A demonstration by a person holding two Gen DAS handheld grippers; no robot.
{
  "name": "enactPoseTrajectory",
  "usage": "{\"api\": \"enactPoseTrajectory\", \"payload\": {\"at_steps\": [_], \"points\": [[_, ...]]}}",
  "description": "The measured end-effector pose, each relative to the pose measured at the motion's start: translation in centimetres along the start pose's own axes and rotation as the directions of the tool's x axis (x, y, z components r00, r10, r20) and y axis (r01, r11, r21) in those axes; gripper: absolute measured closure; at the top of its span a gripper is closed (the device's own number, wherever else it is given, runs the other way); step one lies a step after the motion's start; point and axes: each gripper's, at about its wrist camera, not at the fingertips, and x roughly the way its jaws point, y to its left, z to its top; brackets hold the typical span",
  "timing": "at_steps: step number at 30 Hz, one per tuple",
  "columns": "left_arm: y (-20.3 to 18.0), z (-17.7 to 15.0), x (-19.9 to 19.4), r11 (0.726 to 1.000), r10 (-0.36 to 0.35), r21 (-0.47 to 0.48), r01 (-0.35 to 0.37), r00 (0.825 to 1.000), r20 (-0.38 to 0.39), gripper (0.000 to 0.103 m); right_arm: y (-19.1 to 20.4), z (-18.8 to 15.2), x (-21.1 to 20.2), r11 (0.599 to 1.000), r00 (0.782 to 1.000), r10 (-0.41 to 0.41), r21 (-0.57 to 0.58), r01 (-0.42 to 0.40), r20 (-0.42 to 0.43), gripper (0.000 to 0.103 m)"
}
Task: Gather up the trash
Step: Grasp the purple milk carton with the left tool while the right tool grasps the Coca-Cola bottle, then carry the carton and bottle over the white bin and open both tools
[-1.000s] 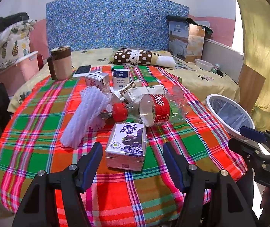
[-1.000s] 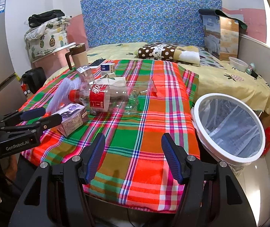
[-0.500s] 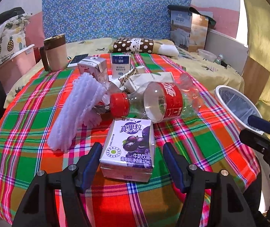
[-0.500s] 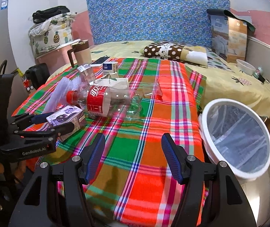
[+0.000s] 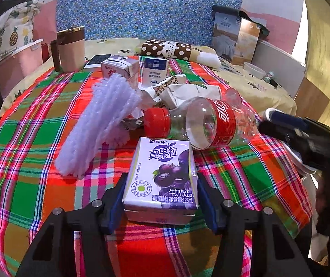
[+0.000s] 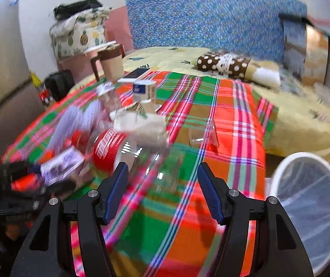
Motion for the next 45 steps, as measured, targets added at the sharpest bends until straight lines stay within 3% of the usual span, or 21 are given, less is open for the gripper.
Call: {"api": "enactPoseTrajectory", "payload": {"at_steps": [6, 11, 19, 22, 27, 30, 34, 41, 45], "points": [[0.4, 0.1, -0.9, 1.0, -0.01, -0.01, 0.01, 1.0, 0.013, 0.047, -2.7, 0.9, 2.4, 0.975, 0.986, 0.161, 0.166, -0.15, -0.05, 0.039], [0.9, -0.1, -1.4, 1.0, -0.008, -0.023, 0.008, 1.0, 0.021, 0.047, 0.0, -0.1, 2.1, 0.96, 0.957, 0.271, 0.105, -0.26, -0.104, 0.039], [1.4, -0.5, -3.0, 0.999, 0.024, -0.036, -0.022, 0.999, 0.047, 0.047, 3.2, -2.7, 0.2, 0.951, 0.932, 0.309, 0.039, -0.307, -0.187, 0.039], [1.9, -0.8, -3.8, 0.998, 0.034, -0.046, -0.032, 0.998, 0.058, 0.047, 4.0, -3.2, -0.8, 0.945, 0.928, 0.308, -0.041, -0.324, -0.21, 0.039], [2.5, -1.4, -5.0, 0.997, 0.047, -0.06, -0.043, 0.996, 0.07, 0.048, 3.3, -1.7, -2.7, 0.954, 0.954, 0.26, -0.11, -0.277, -0.149, 0.039], [2.9, -1.8, -5.3, 0.997, 0.052, -0.068, -0.047, 0.996, 0.07, 0.048, 3.2, -0.2, -1.8, 0.952, 0.959, 0.251, -0.144, -0.269, -0.13, 0.039], [3.4, -1.9, -5.3, 0.996, 0.056, -0.078, -0.051, 0.996, 0.064, 0.048, 4.6, 1.3, 0.2, 0.927, 0.957, 0.229, -0.261, -0.27, -0.178, 0.039], [3.9, -1.5, -5.1, 0.994, 0.057, -0.094, -0.051, 0.996, 0.064, 0.048, 7.5, 1.6, 2.7, 0.836, 0.914, 0.191, -0.429, -0.343, -0.358, 0.039], [4.2, -1.5, -4.8, 0.994, 0.053, -0.099, -0.047, 0.997, 0.058, 0.048, 8.4, 1.3, 3.5, 0.831, 0.907, 0.146, -0.448, -0.329, -0.396, 0.039]]}}
